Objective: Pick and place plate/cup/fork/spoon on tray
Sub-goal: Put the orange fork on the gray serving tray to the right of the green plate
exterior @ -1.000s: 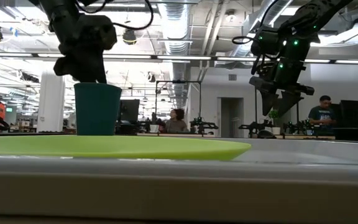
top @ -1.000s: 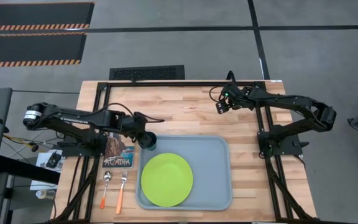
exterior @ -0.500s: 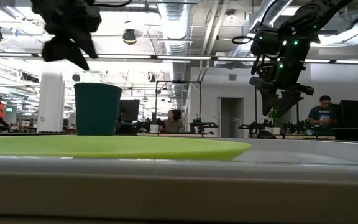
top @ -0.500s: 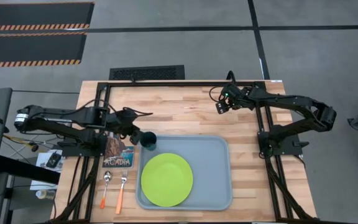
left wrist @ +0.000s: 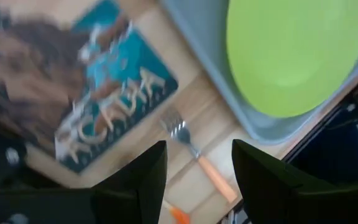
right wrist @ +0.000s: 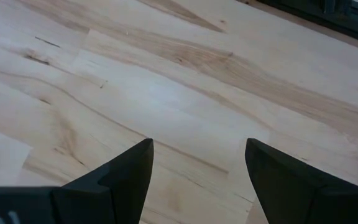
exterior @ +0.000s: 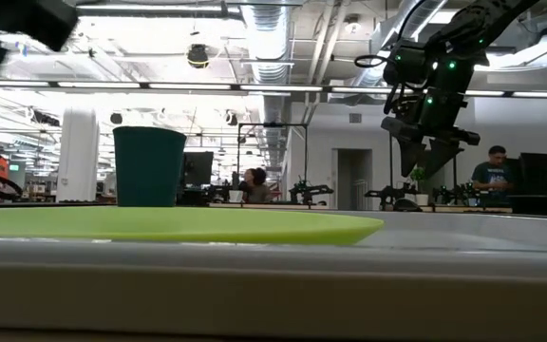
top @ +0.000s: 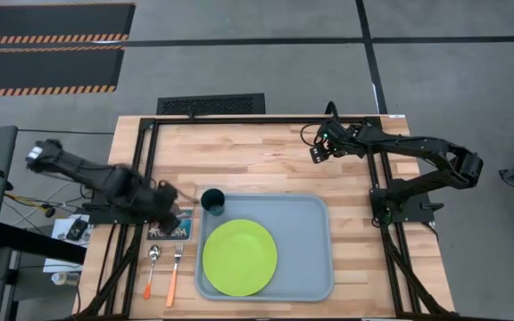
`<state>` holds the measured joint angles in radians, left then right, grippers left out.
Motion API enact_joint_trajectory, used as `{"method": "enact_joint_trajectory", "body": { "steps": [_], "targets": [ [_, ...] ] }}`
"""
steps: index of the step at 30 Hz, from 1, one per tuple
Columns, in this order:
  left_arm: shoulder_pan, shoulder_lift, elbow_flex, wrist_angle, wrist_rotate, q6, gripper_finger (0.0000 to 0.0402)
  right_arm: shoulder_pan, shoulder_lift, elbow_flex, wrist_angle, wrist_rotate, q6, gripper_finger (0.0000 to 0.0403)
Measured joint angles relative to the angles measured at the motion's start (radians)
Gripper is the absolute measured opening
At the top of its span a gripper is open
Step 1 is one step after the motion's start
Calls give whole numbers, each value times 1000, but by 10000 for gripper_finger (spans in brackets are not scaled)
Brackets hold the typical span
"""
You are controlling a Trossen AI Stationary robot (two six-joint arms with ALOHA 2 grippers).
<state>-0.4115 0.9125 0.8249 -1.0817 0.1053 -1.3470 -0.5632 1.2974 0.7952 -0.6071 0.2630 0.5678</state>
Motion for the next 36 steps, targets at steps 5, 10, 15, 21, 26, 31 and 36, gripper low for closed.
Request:
{"method": "enact_joint_trajectory", "body": {
  "steps": [5,10,15,21,26,31,36],
  "targets": [
    [-228,61,0,39,-100,-282,167,0,0,0,0,0,-1,281],
    [-368,153,0,113,-146,-477,167,7,0,0,1,0,-14,281],
    [-421,258,0,207,-149,-528,167,18,0,0,-2,-8,-14,281],
    [-458,404,0,325,-145,-553,167,43,0,0,-2,-10,13,281],
    [-510,550,0,424,-149,-605,167,74,0,0,5,-10,35,281],
    [-552,650,1,496,-166,-715,167,93,0,0,6,-10,35,281],
    [-573,689,1,545,-223,-829,167,93,0,0,7,-17,32,281]
  ]
}}
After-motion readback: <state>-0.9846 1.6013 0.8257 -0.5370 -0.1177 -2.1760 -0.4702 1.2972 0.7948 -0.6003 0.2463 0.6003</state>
